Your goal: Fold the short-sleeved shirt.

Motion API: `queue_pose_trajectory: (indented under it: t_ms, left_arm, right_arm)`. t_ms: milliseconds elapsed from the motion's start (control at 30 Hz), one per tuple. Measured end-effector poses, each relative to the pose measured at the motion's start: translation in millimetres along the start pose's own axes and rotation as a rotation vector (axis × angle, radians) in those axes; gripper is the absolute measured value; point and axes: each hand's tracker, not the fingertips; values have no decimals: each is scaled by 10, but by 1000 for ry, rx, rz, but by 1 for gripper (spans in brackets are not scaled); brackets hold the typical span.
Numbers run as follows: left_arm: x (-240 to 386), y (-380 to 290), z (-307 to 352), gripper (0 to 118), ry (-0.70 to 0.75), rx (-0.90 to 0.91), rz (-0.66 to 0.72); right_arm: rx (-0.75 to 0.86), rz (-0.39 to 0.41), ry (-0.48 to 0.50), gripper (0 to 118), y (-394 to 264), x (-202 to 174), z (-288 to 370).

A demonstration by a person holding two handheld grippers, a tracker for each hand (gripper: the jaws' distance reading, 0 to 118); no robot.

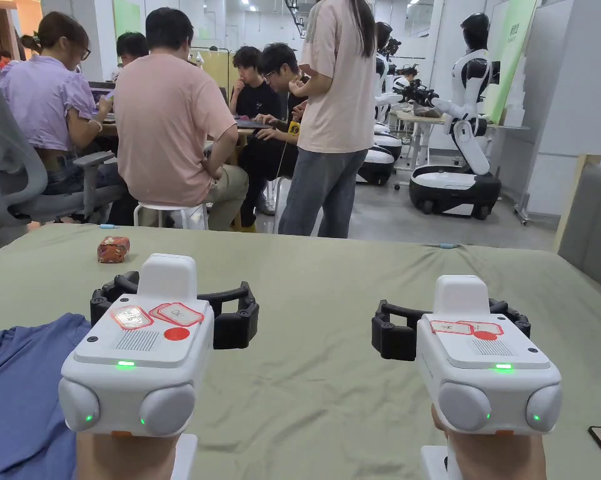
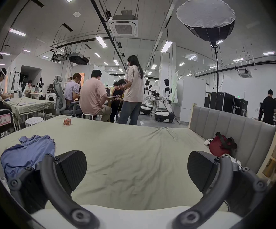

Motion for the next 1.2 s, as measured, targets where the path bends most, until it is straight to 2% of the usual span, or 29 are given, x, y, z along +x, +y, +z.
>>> queue_pose_trajectory:
  t_ms: [333,667,700,733,767,800,833,867,933,1033,1100,1200]
  left_arm:
    - [11,-62,-15,118,-6,-18,-13]
    - [5,-69,-39,118,-6,-27,-7]
    - [-2,-71,-37,107,-12,-26,-7]
    - [-5,-73,-34,84,-17,-22,-9]
    - [2,-78,-29,48,-21,-19,-15]
    - [18,-91,-45,0,-7,-23,-31]
    - [33,-104,-67,0,22,-40,-51]
    - [35,-100,-77,0,36,-40,-45]
    - [-6,-103,-73,0,-9,-43,-16]
    - [-94,-105,-38,0,36,-47,-18]
    - [-269,-96,8,0,52,-45,-2]
    - [-651,-118,111,0,135,-54,-4]
  right_arm:
    - [-6,-10,0,118,-65,24,-14]
    - [-13,16,5,117,-85,-31,-39]
    - [-16,12,6,105,-82,15,-30]
    - [-23,3,18,80,-76,17,-31]
    - [-32,-8,20,42,-66,10,-45]
    - [-39,-5,-9,0,-67,6,-62]
    - [-33,9,-60,0,-80,27,-52]
    - [-7,-3,-68,0,-75,2,-34]
    - [-19,-30,15,0,-47,-20,-28]
    - [-24,11,-8,0,-32,-152,-55]
    - [-38,-2,53,0,-9,-282,-114]
    - [-30,16,143,0,48,-777,-214]
